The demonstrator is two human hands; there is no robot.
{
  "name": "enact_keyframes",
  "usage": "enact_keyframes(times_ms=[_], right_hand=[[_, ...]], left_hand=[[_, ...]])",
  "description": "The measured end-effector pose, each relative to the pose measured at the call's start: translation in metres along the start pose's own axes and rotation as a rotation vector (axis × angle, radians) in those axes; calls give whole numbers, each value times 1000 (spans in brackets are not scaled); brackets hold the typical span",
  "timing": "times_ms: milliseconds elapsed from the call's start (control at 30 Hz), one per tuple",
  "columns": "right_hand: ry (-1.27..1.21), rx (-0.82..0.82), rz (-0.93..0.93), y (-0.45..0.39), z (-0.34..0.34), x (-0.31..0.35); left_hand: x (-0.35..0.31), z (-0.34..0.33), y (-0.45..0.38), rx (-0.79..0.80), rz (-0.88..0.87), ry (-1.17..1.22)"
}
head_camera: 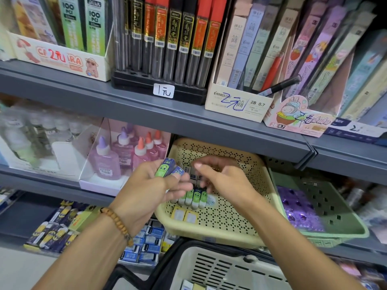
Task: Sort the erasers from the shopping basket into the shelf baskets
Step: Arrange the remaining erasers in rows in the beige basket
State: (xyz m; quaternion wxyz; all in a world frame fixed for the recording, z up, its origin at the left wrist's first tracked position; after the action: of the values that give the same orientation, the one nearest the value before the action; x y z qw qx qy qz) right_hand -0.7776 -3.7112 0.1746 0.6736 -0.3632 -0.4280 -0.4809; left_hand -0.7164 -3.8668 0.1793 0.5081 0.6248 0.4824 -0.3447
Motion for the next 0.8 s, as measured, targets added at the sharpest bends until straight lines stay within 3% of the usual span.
enact_keyframes(times_ms=[133, 267, 433, 600, 800], right_hand=[[11, 134, 50, 10, -14, 26], [-103, 201, -58, 16, -16, 28], [-286, 113, -186, 15, -6, 20], [-276, 111, -128, 13, -7, 22], [-231, 149, -101, 15, -5, 19]], left_hand=[[2, -6, 1, 56, -8, -79], [2, -13, 4, 82, 19, -57], [9, -10, 0, 34, 158, 69], [10, -14, -2, 71, 5, -230], [11, -14, -4, 29, -93, -322]])
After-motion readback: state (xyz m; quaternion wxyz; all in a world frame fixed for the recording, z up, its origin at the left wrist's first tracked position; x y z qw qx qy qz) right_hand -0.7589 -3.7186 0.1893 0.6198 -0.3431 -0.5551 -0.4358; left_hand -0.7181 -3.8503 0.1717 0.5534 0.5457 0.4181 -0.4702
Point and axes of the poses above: each hand's wrist, its own y-axis away from the middle knuckle, its own z-axis out of the back of the hand, x = y × z, the point moved 5 cm from there along -y, towards the middle knuckle, and after that the axes turned 7 degrees about z, right-handed, at the moved point
